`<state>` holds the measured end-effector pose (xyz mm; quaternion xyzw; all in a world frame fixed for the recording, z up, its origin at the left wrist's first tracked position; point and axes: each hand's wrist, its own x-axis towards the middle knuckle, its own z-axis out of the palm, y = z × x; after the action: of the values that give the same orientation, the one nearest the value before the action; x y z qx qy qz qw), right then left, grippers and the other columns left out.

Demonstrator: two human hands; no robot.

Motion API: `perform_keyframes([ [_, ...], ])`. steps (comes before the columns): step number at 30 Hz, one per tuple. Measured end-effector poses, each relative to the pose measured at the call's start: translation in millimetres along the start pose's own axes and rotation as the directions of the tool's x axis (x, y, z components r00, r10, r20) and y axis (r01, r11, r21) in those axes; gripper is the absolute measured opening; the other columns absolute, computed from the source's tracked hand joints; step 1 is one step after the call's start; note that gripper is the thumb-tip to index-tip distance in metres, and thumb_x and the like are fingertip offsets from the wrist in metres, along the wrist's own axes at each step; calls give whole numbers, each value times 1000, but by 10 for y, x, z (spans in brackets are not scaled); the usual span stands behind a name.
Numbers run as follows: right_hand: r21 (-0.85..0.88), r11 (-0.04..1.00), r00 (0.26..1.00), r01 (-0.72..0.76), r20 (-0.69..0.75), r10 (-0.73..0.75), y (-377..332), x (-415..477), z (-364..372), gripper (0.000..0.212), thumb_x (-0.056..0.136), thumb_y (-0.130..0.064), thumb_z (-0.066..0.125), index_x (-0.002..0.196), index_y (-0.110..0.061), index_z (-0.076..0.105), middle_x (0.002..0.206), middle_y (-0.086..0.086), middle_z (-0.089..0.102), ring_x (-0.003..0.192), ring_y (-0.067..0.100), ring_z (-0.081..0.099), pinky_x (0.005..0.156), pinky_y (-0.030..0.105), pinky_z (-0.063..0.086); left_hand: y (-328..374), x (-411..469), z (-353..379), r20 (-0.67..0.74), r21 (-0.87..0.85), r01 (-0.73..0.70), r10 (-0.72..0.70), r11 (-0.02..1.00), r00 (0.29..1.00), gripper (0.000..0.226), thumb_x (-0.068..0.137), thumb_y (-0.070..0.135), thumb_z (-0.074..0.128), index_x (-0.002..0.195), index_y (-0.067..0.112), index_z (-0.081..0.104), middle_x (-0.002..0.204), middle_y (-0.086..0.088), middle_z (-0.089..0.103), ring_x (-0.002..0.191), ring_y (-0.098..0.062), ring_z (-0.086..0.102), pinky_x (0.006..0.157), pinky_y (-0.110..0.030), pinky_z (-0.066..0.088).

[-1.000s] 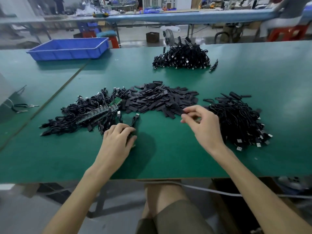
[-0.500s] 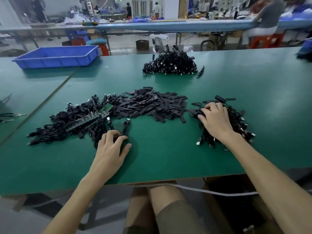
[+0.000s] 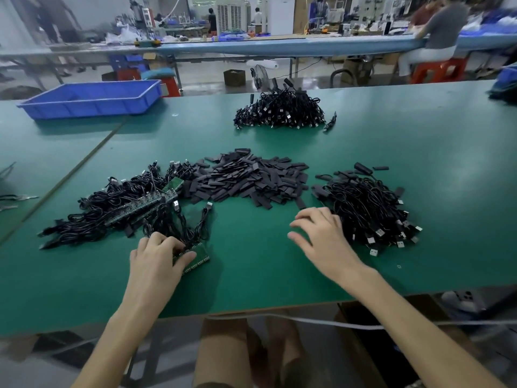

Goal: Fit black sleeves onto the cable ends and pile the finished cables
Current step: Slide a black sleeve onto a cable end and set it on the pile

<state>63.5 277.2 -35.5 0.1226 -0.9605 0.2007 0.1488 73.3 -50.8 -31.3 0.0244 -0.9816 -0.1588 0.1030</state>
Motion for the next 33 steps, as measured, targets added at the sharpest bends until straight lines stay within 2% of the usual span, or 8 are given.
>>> perform_keyframes([
  [5,202,978,994,45,90,-64,-317,-56,188,35,103,-38,60,132,-19,65,126,-8,59,124,11,44,110,34,32,251,-38,-101,-74,-296,-25,3,955,997,12,84,24,82,85,20,70,89,11,57,80,-13,58,83,-48,52],
  [10,443,896,973,32,191,-129,-669,27,357,41,103,-21,63,142,-21,55,116,-10,59,105,4,54,99,17,42,557,-9,39,-50,-446,-126,116,886,992,11,82,19,83,85,23,73,85,13,62,80,-10,59,84,-47,51],
  [13,554,828,986,-80,164,-15,-695,92,416,26,99,-13,68,124,-18,64,103,-11,63,93,-4,59,84,10,45,610,-1,98,-31,-518,-83,78,851,996,10,84,19,81,88,23,74,87,12,63,82,-5,58,85,-43,51],
  [17,603,788,982,-126,189,12,-681,152,456,17,94,-13,75,108,-21,68,90,-12,68,83,-2,63,74,9,44,569,-60,109,-11,-496,-95,103,863,995,7,89,22,77,89,27,71,92,12,64,93,-13,61,96,-51,47],
  [21,656,738,980,-160,197,38,-688,171,479,14,89,-14,78,96,-22,70,79,-9,70,68,0,60,64,12,45,574,-54,101,4,-447,-51,59,893,998,11,87,27,75,82,34,66,90,13,63,93,-13,60,99,-47,42],
  [23,676,712,975,-189,215,55,-673,178,477,14,86,-13,79,92,-21,68,80,-6,71,66,4,60,64,15,47,636,-22,89,30,-379,-11,24,925,999,12,87,34,73,80,36,64,89,14,62,96,-12,58,94,-35,29],
  [25,681,701,970,-211,237,62,-673,184,470,15,85,-10,78,90,-17,66,80,-4,70,69,8,61,67,21,50,697,10,88,60,-308,22,-3,951,998,13,88,39,71,80,39,62,89,15,60,99,-11,54,83,-32,19],
  [33,657,717,960,-230,274,57,-670,191,472,22,88,-9,75,85,-22,58,74,-10,61,61,0,50,65,18,44,786,-8,164,18,-280,35,-32,959,999,16,90,37,70,78,40,60,83,16,52,95,-9,47,75,-32,13],
])
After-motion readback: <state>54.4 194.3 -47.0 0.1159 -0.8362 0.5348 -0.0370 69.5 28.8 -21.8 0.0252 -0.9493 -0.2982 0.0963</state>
